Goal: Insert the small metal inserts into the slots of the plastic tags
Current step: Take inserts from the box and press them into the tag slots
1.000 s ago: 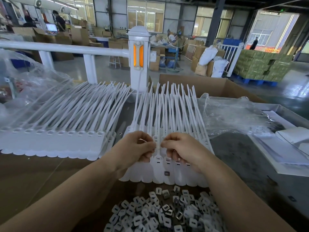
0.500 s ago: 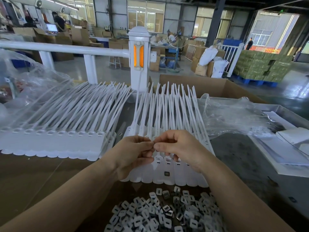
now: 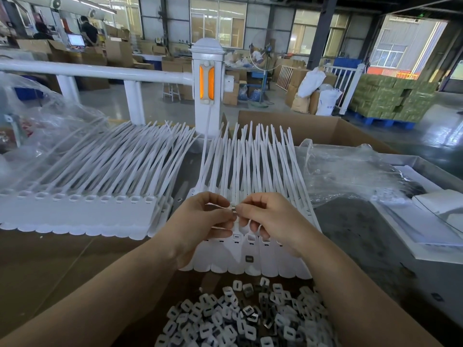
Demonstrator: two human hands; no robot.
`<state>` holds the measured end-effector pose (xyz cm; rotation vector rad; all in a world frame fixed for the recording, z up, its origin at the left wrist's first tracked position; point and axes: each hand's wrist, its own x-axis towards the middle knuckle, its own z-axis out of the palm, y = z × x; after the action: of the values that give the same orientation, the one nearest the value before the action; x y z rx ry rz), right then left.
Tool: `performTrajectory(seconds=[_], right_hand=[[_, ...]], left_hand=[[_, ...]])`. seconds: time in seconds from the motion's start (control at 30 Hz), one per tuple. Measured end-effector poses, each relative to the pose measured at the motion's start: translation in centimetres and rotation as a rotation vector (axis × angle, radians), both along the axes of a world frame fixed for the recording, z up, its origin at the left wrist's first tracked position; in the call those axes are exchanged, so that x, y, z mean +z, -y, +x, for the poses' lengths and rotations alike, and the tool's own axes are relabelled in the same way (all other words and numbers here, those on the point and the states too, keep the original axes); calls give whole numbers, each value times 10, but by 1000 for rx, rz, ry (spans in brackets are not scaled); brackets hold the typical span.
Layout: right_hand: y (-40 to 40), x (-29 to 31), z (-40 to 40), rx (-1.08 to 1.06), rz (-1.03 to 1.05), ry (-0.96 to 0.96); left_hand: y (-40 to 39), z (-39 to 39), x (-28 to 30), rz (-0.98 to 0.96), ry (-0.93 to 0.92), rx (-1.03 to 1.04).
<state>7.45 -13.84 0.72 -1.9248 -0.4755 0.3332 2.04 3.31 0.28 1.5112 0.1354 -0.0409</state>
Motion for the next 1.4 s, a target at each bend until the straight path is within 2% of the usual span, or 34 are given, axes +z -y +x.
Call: performTrajectory(seconds=[0.27, 0.53, 0.67, 0.83, 0.93, 1.07, 1.4], right_hand=[[3, 4, 0, 8, 71, -112], [3, 4, 0, -1, 8, -26], [2, 5, 2, 12, -82, 9], [12, 5, 9, -70, -213, -37], [16, 6, 10, -48, -337, -59], [15, 6, 7, -20, -446, 6], [12, 9, 4, 13, -562, 42]], left_hand=[[1, 0, -6, 286, 185, 90], [4, -1, -7, 427, 260, 93], [5, 0, -8, 437, 259, 75], [2, 1, -15, 622, 238, -35], [2, 0, -18, 711, 214, -117], [0, 2, -19, 723, 208, -137], [0, 1, -18, 807, 217, -174]])
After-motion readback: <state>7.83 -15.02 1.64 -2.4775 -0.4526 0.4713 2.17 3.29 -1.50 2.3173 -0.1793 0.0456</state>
